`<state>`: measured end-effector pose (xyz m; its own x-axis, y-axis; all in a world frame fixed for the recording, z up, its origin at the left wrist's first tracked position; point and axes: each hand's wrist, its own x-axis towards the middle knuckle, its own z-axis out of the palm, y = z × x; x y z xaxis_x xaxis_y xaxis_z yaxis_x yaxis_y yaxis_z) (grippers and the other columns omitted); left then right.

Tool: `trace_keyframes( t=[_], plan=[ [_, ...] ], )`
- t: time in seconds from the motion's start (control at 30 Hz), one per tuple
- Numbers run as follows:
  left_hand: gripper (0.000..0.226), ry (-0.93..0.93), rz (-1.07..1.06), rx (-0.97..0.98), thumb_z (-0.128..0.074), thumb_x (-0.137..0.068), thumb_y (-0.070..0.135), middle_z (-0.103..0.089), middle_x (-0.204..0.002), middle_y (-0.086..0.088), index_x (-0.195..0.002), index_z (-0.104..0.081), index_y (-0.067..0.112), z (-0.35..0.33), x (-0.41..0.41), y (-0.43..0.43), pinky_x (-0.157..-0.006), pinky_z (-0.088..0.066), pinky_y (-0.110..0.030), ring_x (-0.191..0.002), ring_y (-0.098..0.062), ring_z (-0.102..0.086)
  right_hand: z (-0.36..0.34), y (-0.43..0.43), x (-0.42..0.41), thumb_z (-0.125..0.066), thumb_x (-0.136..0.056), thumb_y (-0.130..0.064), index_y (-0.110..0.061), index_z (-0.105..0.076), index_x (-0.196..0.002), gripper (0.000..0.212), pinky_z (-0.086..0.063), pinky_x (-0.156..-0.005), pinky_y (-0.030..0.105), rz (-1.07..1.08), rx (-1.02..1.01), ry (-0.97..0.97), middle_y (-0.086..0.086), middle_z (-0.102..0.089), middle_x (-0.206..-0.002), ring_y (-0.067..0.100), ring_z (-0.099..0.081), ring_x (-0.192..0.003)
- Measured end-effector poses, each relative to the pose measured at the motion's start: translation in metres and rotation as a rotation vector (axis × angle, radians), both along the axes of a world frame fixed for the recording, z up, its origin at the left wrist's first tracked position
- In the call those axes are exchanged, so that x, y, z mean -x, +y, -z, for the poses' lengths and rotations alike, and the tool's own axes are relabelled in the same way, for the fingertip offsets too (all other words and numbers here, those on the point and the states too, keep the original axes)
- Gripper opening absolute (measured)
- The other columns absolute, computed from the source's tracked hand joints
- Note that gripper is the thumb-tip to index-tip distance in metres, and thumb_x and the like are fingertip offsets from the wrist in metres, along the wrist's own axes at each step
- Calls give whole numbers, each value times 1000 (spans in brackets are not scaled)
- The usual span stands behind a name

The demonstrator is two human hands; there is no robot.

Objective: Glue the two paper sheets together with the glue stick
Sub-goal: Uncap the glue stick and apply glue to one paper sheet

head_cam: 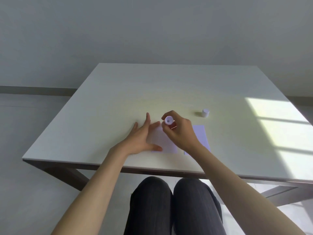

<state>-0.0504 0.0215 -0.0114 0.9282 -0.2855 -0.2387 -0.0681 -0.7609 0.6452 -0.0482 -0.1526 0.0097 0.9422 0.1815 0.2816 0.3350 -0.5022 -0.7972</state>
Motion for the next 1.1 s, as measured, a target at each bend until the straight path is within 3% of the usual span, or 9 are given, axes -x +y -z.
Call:
trace_keyframes(
  t=[0.1,0.23,0.4,0.5,0.63,0.73,0.83,0.93,1.1],
  plan=[
    [118,-56,57,21,-71,-69,53,-3,-147,37,-138,24,45,-1,1,0,-113,13,-36,-146,-18,5,6,4,15,-59,-80,-10,-12,-60,-92,13,-50,-63,33,-99,66,-89,6,-66,-71,17,-59,-61],
    [125,-41,31,-3,-69,-69,53,3,-125,50,-142,30,28,1,-2,-1,-113,14,-34,-139,-11,15,7,4,23,-57,-82,-13,-14,-60,-89,7,-50,-61,32,-210,-31,9,12,-69,-70,20,-61,-59],
    [122,-5,24,-5,-67,-69,59,-10,-153,32,-144,25,31,5,-1,4,-118,11,-45,-144,-23,21,1,-13,-5,-59,-87,-8,1,-60,-84,9,-57,-67,38,-37,-299,153,14,-73,-74,25,-69,-62],
    [118,-38,75,-12,-64,-71,61,-12,-153,30,-144,23,30,10,-2,7,-118,14,-43,-146,-15,14,3,-18,-7,-61,-86,-10,-3,-61,-88,7,-55,-67,32,80,-162,10,12,-73,-79,22,-68,-65],
    [108,-77,79,-44,-60,-63,70,-5,-159,19,-139,15,52,14,-6,8,-117,16,-39,-147,-10,5,7,-7,21,-62,-82,-15,-12,-62,-90,8,-50,-63,32,-156,132,-198,3,-66,-78,14,-53,-63],
    [100,-92,106,-63,-55,-61,72,-4,-160,17,-121,26,64,16,-8,7,-117,16,-38,-147,-5,-2,3,-6,28,-61,-84,-16,-13,-61,-87,5,-50,-62,31,-251,88,-117,4,-68,-70,15,-59,-61],
    [113,-74,73,-52,-58,-59,75,-2,-157,25,-141,15,49,16,-6,10,-111,19,-31,-140,-2,16,-5,-18,15,-60,-86,-9,-3,-61,-87,6,-56,-70,35,-139,-90,25,9,-75,-75,15,-68,-64],
    [114,-100,126,-49,-61,-70,63,-9,-151,32,-146,17,30,15,-4,11,-114,18,-33,-146,-2,8,-8,-27,3,-61,-86,-7,-1,-62,-90,7,-56,-74,39,17,-120,9,13,-75,-81,21,-69,-69],
    [103,-108,138,-106,-61,-73,62,4,-160,16,-146,7,39,14,-6,8,-115,18,-34,-145,0,9,-3,-25,23,-62,-84,-15,-7,-62,-86,8,-54,-68,44,-162,22,-8,15,-73,-72,28,-67,-67]
  ],
)
